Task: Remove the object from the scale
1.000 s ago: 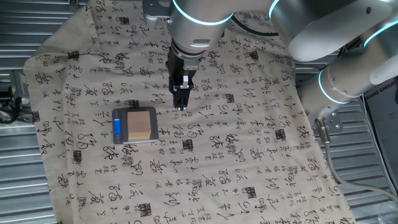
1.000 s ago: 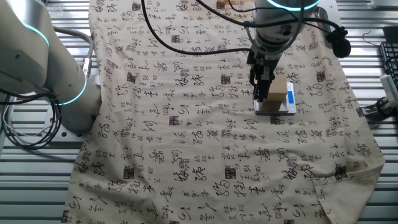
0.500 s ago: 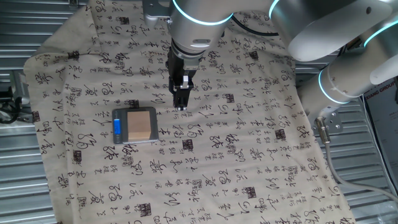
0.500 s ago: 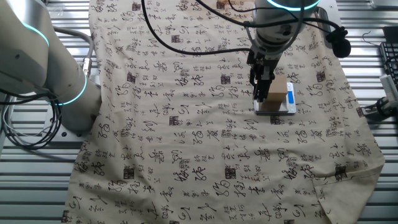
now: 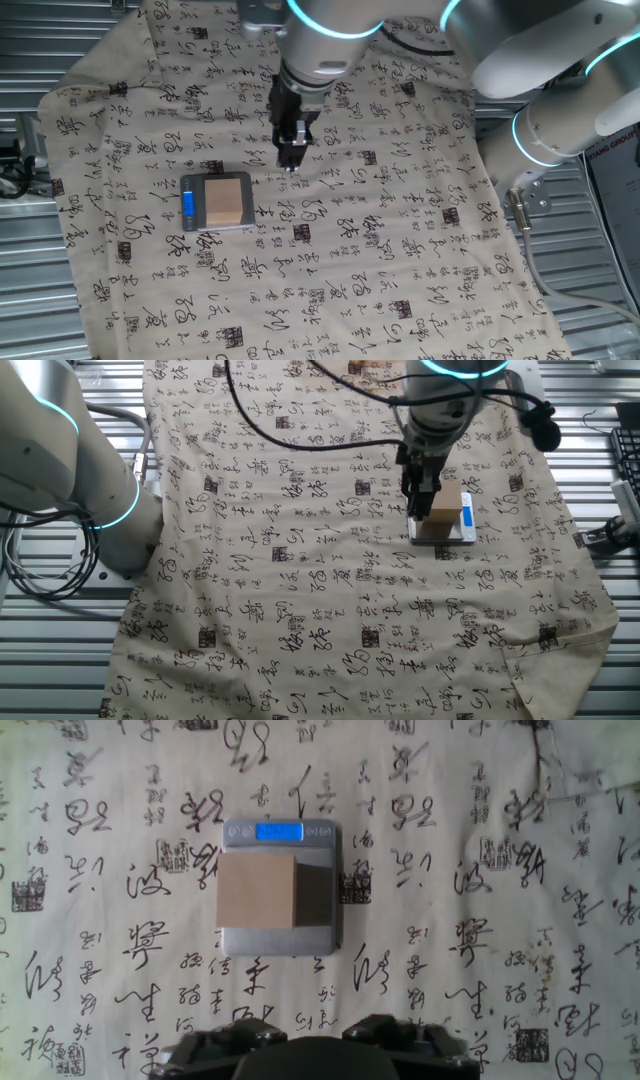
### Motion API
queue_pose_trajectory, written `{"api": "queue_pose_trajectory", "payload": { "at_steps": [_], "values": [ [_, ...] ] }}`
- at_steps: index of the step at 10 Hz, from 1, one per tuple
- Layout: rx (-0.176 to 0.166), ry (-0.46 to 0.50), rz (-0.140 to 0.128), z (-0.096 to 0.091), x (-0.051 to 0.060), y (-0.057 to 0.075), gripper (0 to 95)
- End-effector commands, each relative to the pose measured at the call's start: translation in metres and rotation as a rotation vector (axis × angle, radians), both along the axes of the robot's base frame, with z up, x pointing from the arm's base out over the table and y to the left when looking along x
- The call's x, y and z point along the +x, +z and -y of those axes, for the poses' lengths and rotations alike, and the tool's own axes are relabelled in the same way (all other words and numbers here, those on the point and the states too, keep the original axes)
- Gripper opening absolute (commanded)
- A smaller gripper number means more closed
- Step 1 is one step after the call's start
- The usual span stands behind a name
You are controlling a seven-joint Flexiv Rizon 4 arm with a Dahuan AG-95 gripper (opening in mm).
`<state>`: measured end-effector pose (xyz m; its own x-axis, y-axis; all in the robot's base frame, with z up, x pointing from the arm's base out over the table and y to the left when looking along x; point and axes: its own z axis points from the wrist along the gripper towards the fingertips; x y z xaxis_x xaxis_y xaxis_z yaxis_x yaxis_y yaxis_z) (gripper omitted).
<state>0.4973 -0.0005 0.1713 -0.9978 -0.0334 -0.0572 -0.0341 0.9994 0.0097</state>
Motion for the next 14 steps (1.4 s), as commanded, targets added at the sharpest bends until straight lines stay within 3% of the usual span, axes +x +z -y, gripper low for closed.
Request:
{"api": "queue_pose_trajectory", "payload": {
  "at_steps": [1,14],
  "values": [
    [-0.003,0.001,-0.009,-0.0005,0.0028,-0.0011,0.0],
    [-0.015,0.015,-0.013,-0.0005,0.0028,-0.0011,0.0]
  ]
}}
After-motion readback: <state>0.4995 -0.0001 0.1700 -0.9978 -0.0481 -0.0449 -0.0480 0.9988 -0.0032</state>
